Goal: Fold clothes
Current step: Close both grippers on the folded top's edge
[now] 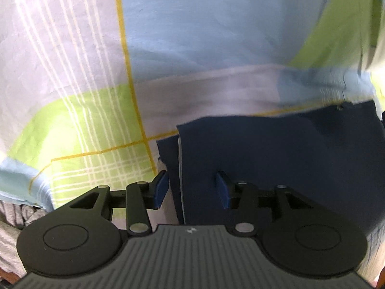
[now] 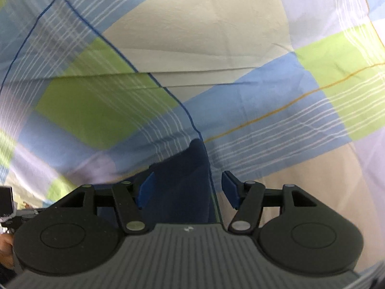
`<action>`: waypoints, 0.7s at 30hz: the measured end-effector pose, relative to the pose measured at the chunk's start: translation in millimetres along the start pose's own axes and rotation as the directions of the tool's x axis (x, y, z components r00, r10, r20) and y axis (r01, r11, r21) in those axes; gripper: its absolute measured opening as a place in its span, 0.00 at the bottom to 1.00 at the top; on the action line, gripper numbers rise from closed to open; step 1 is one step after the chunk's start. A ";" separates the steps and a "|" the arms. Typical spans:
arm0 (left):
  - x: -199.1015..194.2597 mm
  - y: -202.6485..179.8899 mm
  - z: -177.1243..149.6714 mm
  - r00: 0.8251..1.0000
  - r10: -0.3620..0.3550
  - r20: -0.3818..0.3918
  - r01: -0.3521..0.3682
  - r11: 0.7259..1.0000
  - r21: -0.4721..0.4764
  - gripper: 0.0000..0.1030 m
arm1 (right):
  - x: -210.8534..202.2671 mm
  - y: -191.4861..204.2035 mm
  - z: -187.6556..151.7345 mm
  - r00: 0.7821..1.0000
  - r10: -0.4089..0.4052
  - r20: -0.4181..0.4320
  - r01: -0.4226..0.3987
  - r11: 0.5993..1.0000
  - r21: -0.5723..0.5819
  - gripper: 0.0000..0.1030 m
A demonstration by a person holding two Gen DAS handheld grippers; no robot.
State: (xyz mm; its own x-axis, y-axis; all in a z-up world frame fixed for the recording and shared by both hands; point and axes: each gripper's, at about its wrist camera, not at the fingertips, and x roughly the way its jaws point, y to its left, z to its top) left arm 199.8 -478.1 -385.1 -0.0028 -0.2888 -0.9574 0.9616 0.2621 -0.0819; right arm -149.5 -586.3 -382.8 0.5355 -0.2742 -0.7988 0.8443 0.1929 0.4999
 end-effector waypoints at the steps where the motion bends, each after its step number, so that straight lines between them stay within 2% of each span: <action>1: -1.6 -2.6 -2.3 1.000 0.001 0.016 -0.002 1.000 0.014 0.28 | 2.3 -0.2 1.2 1.000 -0.004 0.000 0.004 1.000 0.001 0.57; 2: -3.1 -5.2 -4.6 0.999 0.002 0.032 -0.003 1.000 0.028 0.04 | 4.6 -0.4 2.3 1.000 -0.007 -0.001 0.007 1.000 0.003 0.57; 4: -6.1 -10.3 -9.3 0.998 0.004 0.063 -0.008 0.998 0.055 0.01 | 8.6 -2.6 3.8 1.000 0.004 -0.008 -0.003 1.000 0.018 0.56; 5: -6.2 -11.9 -13.0 0.997 0.010 0.071 -0.014 0.998 0.060 0.01 | 10.3 -4.1 4.0 1.000 0.017 -0.002 -0.017 0.999 0.034 0.51; 6: -5.9 -12.8 -18.3 0.997 0.017 0.082 -0.023 0.998 0.066 0.01 | 9.7 -5.0 3.8 1.000 0.027 0.000 -0.027 0.999 0.037 0.23; 7: -6.1 -12.9 -21.7 0.996 0.021 0.092 -0.027 0.998 0.063 0.00 | 13.3 -4.0 4.1 0.999 0.044 -0.001 -0.044 0.999 0.031 0.07; 12: -16.3 -22.7 -32.3 0.980 0.051 0.191 -0.058 0.998 0.032 0.00 | 14.7 8.5 4.1 1.000 0.024 0.007 -0.023 0.997 -0.077 0.05; 17: -50.8 -34.5 -53.9 0.936 0.130 0.328 -0.161 0.984 0.070 0.00 | -3.9 32.2 -1.0 0.992 0.101 0.082 -0.078 0.965 -0.249 0.05; 19: -48.5 -33.1 -57.1 0.931 0.146 0.335 -0.176 0.982 0.061 0.00 | -2.5 35.2 -0.2 0.991 0.105 0.081 -0.079 0.959 -0.272 0.05; 21: -31.6 -28.4 -56.6 0.942 0.162 0.292 -0.185 0.981 0.053 0.00 | 8.2 31.5 1.9 0.995 0.065 0.074 -0.044 0.964 -0.264 0.05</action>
State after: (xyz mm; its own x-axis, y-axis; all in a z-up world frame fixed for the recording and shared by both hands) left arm 157.0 -424.3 -368.1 0.2337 -0.4988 -0.8346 0.9586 0.2617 0.1120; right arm -118.4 -584.3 -373.0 0.5895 -0.3295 -0.7375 0.7857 0.4462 0.4285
